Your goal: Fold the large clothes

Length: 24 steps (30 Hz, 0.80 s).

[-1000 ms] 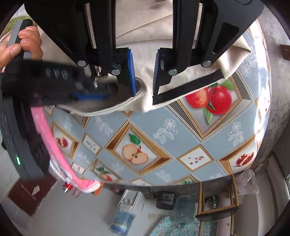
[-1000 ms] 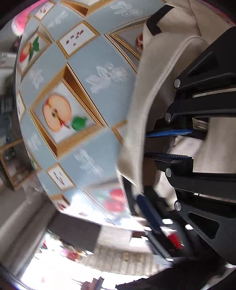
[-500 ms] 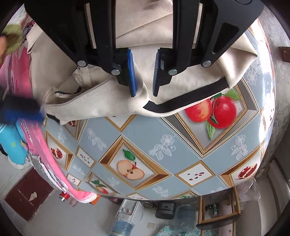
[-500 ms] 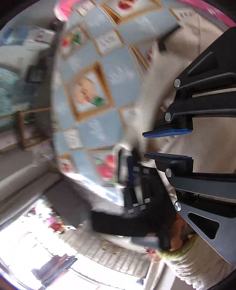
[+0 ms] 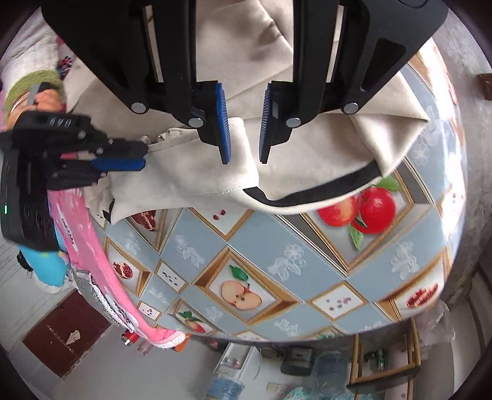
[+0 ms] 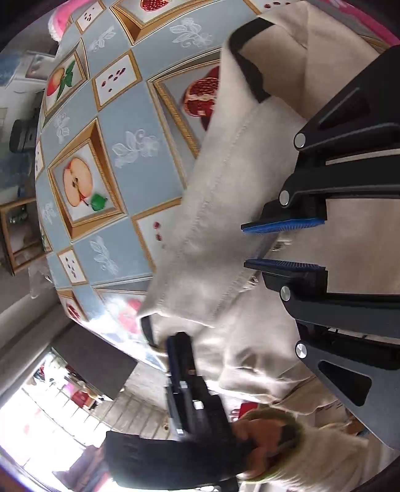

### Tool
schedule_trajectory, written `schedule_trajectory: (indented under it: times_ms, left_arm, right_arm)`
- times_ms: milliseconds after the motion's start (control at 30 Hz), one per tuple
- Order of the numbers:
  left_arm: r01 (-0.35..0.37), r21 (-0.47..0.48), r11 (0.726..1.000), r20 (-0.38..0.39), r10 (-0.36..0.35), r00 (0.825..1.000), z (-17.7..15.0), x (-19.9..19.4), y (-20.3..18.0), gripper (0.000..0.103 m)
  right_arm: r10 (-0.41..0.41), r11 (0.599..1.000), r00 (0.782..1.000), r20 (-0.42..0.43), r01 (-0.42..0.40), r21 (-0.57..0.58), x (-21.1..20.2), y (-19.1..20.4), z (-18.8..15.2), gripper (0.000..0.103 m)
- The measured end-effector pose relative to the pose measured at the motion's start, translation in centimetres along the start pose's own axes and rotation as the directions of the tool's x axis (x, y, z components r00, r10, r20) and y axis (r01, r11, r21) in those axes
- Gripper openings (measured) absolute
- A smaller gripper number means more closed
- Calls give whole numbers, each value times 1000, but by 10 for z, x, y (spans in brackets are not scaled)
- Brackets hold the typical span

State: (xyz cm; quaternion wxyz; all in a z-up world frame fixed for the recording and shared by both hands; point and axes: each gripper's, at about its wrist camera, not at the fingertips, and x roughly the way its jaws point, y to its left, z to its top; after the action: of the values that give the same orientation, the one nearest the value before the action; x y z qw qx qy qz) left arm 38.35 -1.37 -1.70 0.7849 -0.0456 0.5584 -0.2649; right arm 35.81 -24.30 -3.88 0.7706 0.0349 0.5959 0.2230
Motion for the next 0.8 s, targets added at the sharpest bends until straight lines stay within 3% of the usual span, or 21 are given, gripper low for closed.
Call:
schedule_trajectory:
  times_ms: [133, 267, 367, 467, 500, 633, 800]
  left_arm:
    - [30, -88, 996, -94, -38, 995, 0, 25, 0, 19]
    - [58, -159, 986, -87, -72, 994, -4, 35, 4, 19]
    - [73, -165, 983, -82, -88, 993, -4, 35, 4, 19]
    - [66, -144, 987, -89, -79, 993, -2, 34, 2, 19]
    - [66, -150, 986, -94, -81, 992, -1, 34, 2, 19]
    - [96, -236, 967, -110, -125, 986, 3, 38, 12, 24]
    - [141, -311, 940, -103, -181, 978, 2, 39, 20, 27]
  right_arm:
    - [-11, 999, 1000, 5, 11, -32, -4, 3, -17, 18]
    - [30, 999, 998, -49, -29, 20, -10, -5, -30, 18]
    - [81, 989, 996, 45, -86, 118, -36, -27, -37, 23]
    - [148, 943, 971, 189, -196, 270, -67, -66, -42, 46]
    - [151, 926, 966, 212, -213, 310, -69, -76, -40, 47]
    - [193, 836, 965, 178, -257, 485, -49, -112, -36, 48]
    - [253, 814, 961, 108, -272, 513, -23, -114, -32, 48]
